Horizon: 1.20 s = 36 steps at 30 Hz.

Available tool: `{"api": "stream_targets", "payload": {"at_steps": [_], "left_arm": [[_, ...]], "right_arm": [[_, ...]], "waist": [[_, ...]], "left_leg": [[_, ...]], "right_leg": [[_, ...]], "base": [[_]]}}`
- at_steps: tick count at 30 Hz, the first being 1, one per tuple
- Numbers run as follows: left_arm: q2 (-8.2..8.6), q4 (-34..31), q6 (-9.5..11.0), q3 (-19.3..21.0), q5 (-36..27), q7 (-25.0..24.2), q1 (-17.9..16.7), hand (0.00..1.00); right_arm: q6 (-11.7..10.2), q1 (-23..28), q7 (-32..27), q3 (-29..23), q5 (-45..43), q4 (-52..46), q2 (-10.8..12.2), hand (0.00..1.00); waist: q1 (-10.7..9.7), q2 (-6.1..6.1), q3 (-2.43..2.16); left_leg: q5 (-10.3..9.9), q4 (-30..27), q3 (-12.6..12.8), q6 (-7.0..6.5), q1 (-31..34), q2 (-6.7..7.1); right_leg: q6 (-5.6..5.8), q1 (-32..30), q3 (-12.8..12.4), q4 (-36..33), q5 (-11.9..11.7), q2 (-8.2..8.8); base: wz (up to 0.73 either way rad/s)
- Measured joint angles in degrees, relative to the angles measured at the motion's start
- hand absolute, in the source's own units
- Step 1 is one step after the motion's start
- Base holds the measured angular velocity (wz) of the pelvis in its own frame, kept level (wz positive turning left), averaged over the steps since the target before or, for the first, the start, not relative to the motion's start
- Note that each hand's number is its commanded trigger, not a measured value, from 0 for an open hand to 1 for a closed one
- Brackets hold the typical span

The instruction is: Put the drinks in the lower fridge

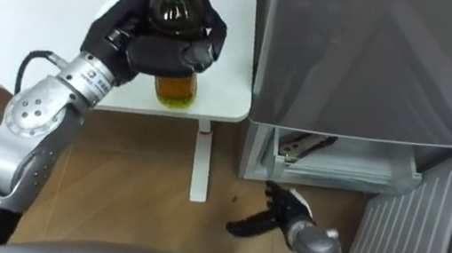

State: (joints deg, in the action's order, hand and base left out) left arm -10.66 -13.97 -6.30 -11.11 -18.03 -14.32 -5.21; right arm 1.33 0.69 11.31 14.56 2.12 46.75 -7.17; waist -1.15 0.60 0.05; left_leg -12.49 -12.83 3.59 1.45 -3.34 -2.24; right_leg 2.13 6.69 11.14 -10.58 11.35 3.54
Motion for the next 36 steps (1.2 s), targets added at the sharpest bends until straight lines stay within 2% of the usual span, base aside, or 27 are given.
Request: {"api": "stream_targets", "payload": {"at_steps": [3, 7, 10, 16, 23, 28, 31, 33, 36], "left_arm": [[0.15, 0.97, 0.00, -0.57, -1.54, -1.64, -0.93, 1.00], [0.11, 1.40, 0.00, -0.85, -2.60, -2.46, -2.47, 1.00], [-0.07, 2.46, 0.00, -2.24, -2.66, -3.02, -3.27, 1.00], [-0.44, 5.30, 0.00, -5.75, -3.90, -7.10, -3.43, 1.00], [-0.47, 8.15, -0.50, -6.03, -3.89, -8.95, -3.43, 1.00], [-0.49, 8.49, -0.59, -5.99, -3.89, -9.26, -3.40, 1.00], [-0.49, 9.41, -0.59, -6.01, -3.89, -9.38, -3.38, 1.00], [-0.48, 11.08, -0.65, -5.91, -3.87, -9.76, -3.31, 1.00], [-0.72, 12.32, -1.39, -5.89, -3.76, -10.05, -3.30, 1.00]], "right_arm": [[-0.13, -0.16, 1.33, 0.60, 0.08, -0.50, 0.25, 0.00], [0.11, 0.13, 2.80, 1.65, -0.34, -1.97, 0.70, 0.00], [0.14, 0.75, 4.50, 1.78, -0.41, -7.20, 0.52, 0.00], [0.26, 0.92, 7.48, 2.93, 0.23, -13.85, 0.24, 0.00], [2.54, 1.11, 16.55, 4.71, 2.41, -17.04, 0.05, 0.00], [2.57, 1.09, 20.79, 5.01, 5.45, -17.43, -0.20, 0.00], [3.56, 1.17, 23.38, 5.04, 5.62, -17.44, -0.64, 0.00], [4.00, 1.20, 25.87, 5.16, 5.91, -17.49, -1.05, 0.00], [5.50, 1.15, 29.40, 5.33, 6.71, -18.61, -1.44, 0.00]], "waist": [[0.05, -0.03, 0.11], [0.05, -0.17, 0.25], [-0.12, -0.18, 0.26], [-0.19, -0.02, 0.39], [-0.05, 0.31, 0.61], [-0.06, 0.67, 0.84], [-0.13, 1.00, 1.02], [0.06, 1.47, 1.12], [0.13, 2.23, 0.97]], "left_leg": [[0.00, -0.31, -0.86, 0.00, -0.06, 0.13], [0.00, -0.87, -0.82, 0.00, 0.87, 0.14], [0.00, -1.05, -0.64, -0.01, 1.37, 0.21], [-0.01, -1.73, -0.66, -0.02, 2.08, 0.25], [-0.01, -1.63, -0.66, -0.02, 1.77, 0.29], [-0.01, -1.64, -0.58, -0.02, 1.71, 0.28], [-0.01, -1.73, -0.58, -0.02, 1.84, 0.28], [-0.01, -1.71, -0.56, -0.02, 2.13, 0.27], [-0.02, -2.00, -0.67, -0.03, 3.34, 0.24]], "right_leg": [[0.00, 0.67, 0.69, 0.02, 0.00, 0.04], [0.00, 0.00, 0.67, -0.04, 0.00, 0.08], [-0.01, -0.56, 0.58, -0.12, 0.01, 0.15], [-0.01, -0.85, 0.60, -0.15, 0.01, 0.23], [-0.01, -0.75, 0.56, -0.15, 0.01, 0.29], [-0.02, -0.60, 0.57, -0.15, 0.01, 0.28], [-0.02, -0.64, 0.60, -0.20, 0.01, 0.27], [-0.01, -0.94, 0.51, -0.27, 0.01, 0.25], [-0.02, -2.16, 0.48, -0.68, 0.01, 0.22]], "base": [[0.16], [0.01], [-0.04], [0.00], [0.00], [0.00], [0.00], [0.00], [0.00]]}}
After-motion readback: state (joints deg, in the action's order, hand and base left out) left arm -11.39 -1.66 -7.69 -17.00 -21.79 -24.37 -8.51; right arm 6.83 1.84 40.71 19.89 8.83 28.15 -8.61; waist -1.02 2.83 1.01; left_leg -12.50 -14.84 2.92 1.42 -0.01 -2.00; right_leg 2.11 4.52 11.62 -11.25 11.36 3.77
